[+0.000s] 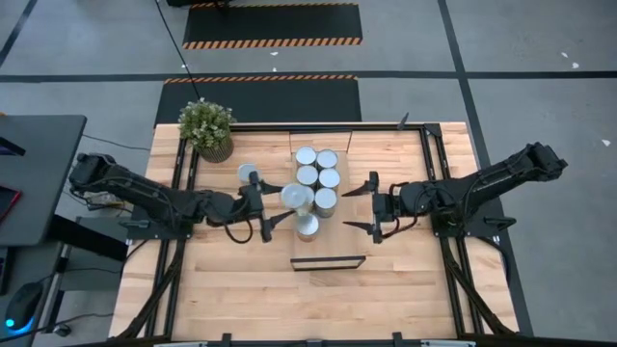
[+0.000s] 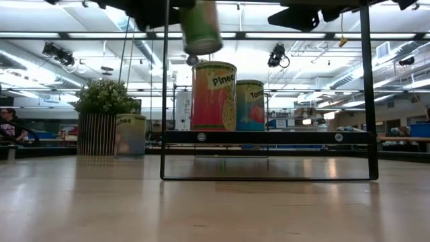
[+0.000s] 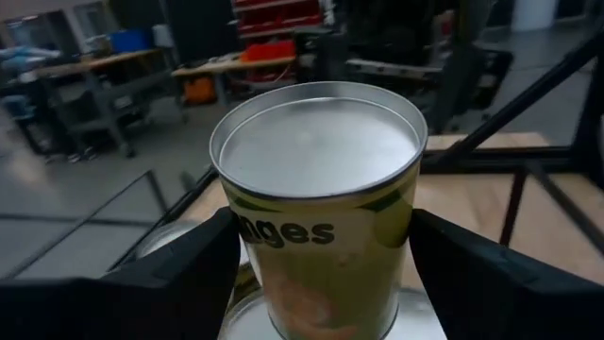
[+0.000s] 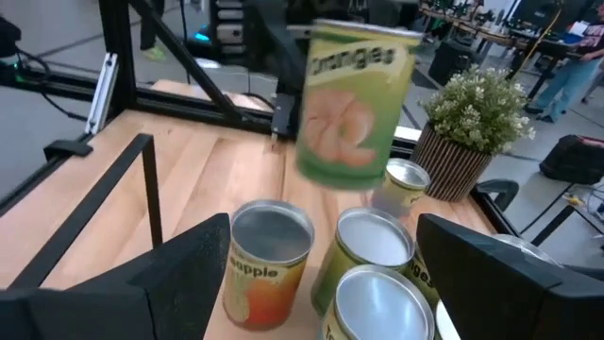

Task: Pick and place cans onto a shelf
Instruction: Put the canned oranges on the shelf

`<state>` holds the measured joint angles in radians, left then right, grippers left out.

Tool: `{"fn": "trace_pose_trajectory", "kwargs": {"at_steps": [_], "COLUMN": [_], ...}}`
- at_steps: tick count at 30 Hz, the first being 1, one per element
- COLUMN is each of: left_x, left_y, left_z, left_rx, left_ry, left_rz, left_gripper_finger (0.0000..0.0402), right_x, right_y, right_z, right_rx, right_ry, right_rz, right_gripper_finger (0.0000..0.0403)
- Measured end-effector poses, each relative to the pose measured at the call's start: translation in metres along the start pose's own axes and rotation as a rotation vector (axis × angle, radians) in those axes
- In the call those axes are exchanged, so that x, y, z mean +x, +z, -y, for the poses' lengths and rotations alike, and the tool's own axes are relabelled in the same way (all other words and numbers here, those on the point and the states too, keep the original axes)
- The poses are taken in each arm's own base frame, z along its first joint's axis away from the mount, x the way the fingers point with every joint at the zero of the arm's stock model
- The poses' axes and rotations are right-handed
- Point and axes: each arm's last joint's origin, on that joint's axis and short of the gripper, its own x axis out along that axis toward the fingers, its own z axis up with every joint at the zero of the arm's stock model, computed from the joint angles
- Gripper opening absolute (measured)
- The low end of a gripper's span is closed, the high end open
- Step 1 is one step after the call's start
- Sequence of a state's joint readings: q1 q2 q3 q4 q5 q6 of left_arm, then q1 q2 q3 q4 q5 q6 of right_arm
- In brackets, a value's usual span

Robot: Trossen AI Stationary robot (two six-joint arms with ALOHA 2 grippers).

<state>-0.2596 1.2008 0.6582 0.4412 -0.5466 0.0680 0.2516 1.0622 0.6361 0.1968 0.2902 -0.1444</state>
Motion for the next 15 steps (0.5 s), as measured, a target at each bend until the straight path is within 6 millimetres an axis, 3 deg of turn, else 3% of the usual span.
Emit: {"fn": "trace_pose_trajectory", "kwargs": {"at_steps": [8,15], "left_x": [0.036,0.066], "left_y": [-0.008,0.01], "left_z": [0.003,0.016], "left_rx": [-0.007,0.063], "left_ry": [-0.073,-0.118], "left_rz": [0.06,0.044], "left_gripper_finger": [0.0297,0.0297], "right_x": [0.017,0.029], "right_y": [-0.005,-0.009], "right_z": [0.005,0.008], "right_rx": [0.025,0.037], "right_ry": [-0.019,-0.039], "right_rz": [0.009,0.028], "right_gripper_finger": [0.0348,0.0358]}}
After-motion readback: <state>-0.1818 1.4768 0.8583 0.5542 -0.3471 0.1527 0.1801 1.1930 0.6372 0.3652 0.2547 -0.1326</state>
